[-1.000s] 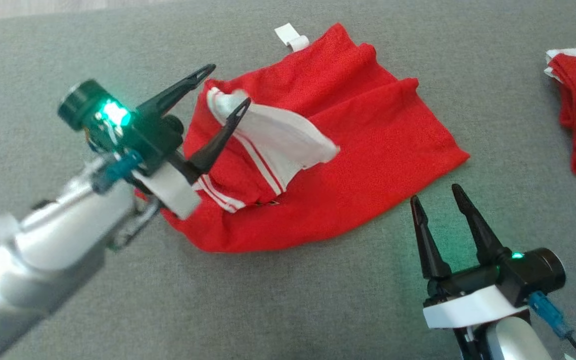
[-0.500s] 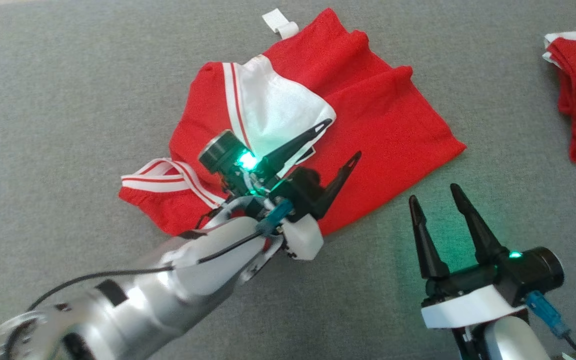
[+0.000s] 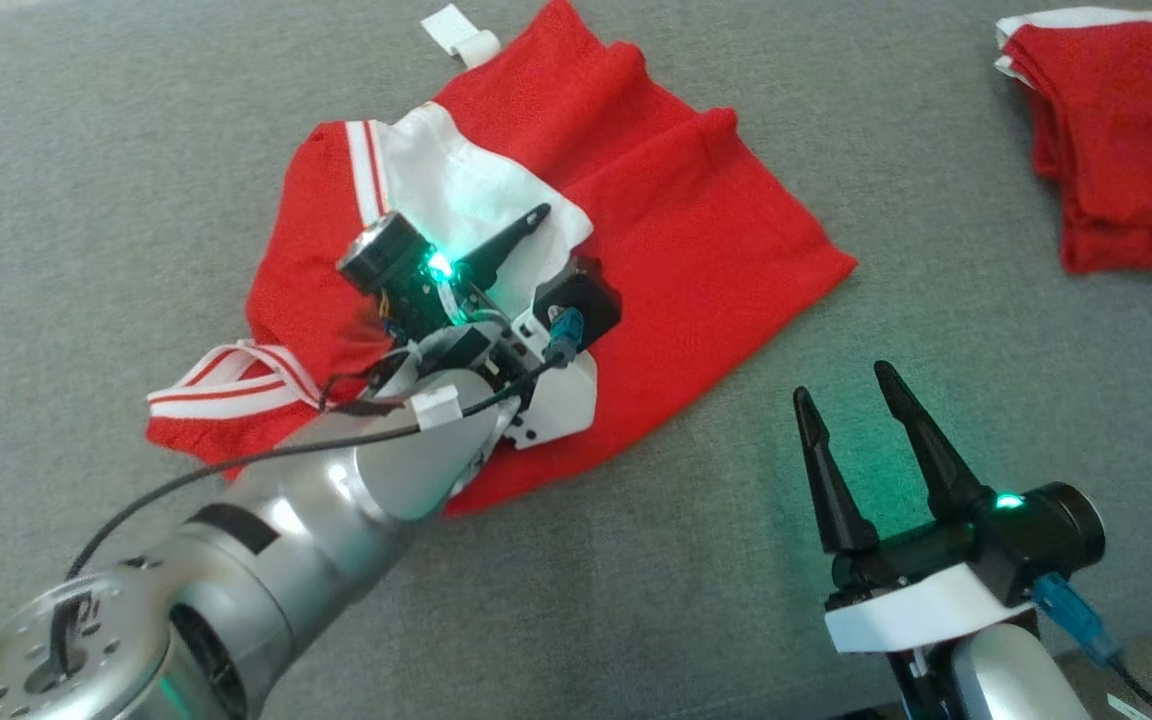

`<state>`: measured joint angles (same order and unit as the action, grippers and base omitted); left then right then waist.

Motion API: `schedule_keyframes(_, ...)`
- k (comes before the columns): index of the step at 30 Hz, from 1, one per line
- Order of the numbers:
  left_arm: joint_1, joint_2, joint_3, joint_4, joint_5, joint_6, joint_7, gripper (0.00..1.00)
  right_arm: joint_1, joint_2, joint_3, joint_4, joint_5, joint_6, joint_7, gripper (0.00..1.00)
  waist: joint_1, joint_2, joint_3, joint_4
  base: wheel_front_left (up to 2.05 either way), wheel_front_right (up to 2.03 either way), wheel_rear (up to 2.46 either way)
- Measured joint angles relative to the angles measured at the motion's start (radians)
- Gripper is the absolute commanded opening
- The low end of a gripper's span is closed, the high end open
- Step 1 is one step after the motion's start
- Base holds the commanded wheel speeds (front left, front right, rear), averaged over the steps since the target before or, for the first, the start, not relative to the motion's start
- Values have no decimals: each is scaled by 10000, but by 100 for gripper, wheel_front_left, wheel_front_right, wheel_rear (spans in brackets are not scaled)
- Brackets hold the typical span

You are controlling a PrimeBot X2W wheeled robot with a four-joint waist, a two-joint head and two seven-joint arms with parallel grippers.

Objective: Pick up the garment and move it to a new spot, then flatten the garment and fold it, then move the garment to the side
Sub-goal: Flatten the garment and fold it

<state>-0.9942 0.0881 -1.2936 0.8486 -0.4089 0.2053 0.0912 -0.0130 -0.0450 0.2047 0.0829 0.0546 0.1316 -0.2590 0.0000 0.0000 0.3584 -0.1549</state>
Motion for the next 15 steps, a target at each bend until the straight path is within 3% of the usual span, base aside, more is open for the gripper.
schedule_keyframes(4, -266, -61, 0, 362, 228, 4, -207, 100, 0, 0, -4, 0, 0, 0, 0, 100, 1, 0, 55, -133, 0, 0, 0)
schedule_keyframes(6, -302, -79, 0, 533, 332, 65, -267, 83, 0, 0, -13, 2, 0, 0, 0, 100, 0, 0, 42, -133, 0, 0, 0)
schedule_keyframes(7, -301, -90, -2, 591, 376, 73, -282, 69, 1, 0, -17, 2, 0, 0, 0, 100, 0, 0, 28, -121, 0, 0, 0)
schedule_keyframes(8, -301, -117, -2, 642, 431, 75, -316, 45, 5, 0, -19, 2, 0, 0, 0, 100, 1, 0, 10, -107, 0, 0, 0)
schedule_keyframes(9, -301, -140, -2, 700, 489, 75, -322, 38, 5, 0, -17, 6, -2, 0, 0, 100, 0, 0, -13, -88, 0, 0, 0)
schedule_keyframes(15, -297, -192, -4, 805, 598, 63, -487, 21, 13, 0, 61, 77, -2, 0, 0, 100, 0, 0, -190, 33, 0, 0, 0)
